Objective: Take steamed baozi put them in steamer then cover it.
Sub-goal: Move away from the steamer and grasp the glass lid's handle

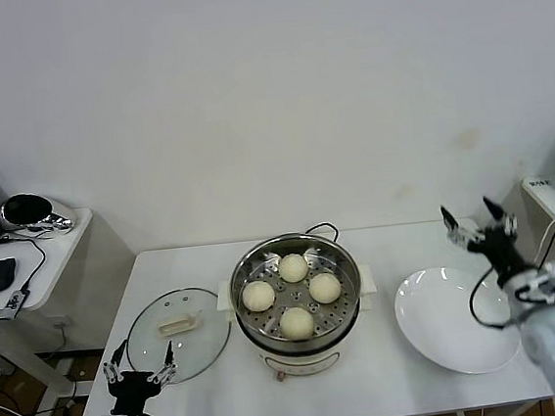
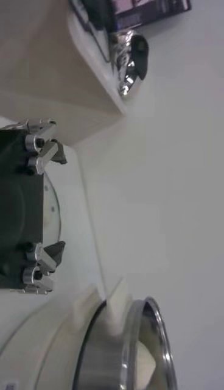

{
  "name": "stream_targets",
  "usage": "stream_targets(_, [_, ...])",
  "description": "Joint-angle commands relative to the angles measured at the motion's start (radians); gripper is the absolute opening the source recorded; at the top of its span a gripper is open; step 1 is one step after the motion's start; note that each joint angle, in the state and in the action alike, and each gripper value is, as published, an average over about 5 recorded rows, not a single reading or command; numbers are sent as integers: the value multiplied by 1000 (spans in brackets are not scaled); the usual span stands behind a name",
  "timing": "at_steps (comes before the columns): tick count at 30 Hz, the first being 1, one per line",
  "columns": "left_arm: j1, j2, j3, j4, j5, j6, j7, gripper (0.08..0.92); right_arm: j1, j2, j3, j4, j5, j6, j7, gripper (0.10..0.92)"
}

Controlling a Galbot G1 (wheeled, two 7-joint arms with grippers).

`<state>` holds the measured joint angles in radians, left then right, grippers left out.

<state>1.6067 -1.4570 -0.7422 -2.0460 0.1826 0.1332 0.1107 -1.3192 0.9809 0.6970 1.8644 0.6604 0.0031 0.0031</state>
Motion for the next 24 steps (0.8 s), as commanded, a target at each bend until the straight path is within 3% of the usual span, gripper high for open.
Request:
stream_targets(1, [-12,49,43,102,810,-251,-167,823,-189,120,51,41,1,21,126,823])
stream_targets(11, [-99,103,212,273,1228,-130,-427,823,-172,117,30,41,-23,-7,125,823])
stream_targets(17, [-156,103,231,353,1341,-93,-340,823,-171,118,32,49,-40,-19,122,823])
stream_targets(24, [-202,99,244,384,1352,39,-257,823,-188,129,39,40,-54,-12,114,823])
